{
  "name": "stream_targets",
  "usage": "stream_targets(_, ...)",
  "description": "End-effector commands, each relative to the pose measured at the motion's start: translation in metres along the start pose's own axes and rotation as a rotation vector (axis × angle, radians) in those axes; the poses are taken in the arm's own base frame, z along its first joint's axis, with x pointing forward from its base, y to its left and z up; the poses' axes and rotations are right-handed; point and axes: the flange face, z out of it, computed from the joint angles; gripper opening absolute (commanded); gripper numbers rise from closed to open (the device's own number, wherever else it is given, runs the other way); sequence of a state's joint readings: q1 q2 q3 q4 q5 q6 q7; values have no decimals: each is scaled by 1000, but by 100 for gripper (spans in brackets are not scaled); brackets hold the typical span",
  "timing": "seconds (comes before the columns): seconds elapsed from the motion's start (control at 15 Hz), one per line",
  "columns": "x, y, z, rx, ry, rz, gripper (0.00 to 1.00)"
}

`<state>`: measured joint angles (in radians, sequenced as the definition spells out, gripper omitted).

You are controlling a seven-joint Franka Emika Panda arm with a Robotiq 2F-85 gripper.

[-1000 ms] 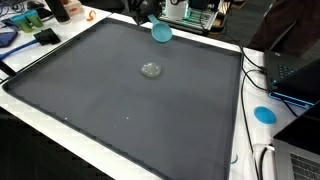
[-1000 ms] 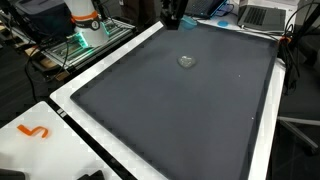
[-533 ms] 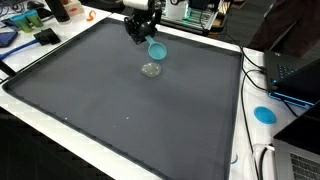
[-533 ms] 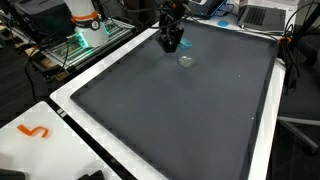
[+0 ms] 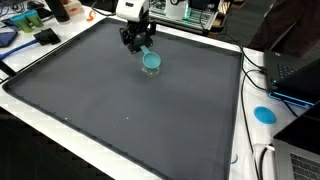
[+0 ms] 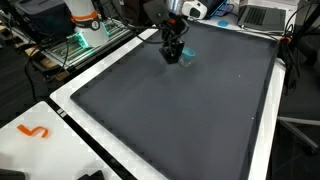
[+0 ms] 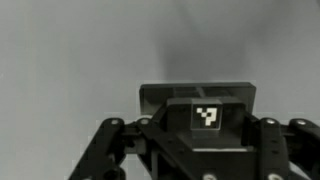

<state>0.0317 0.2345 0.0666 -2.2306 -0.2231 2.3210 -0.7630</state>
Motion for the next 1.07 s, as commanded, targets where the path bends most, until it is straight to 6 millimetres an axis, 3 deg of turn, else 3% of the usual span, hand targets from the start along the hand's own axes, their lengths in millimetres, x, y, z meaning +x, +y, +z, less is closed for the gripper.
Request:
stream_targets(0.0,0,3,12,-6,-3,26,28)
stream_targets(0.67,8,-5,37,15,-192,-9,28)
stream_targets(1.0,27,-9,43,14,-237,-70,28)
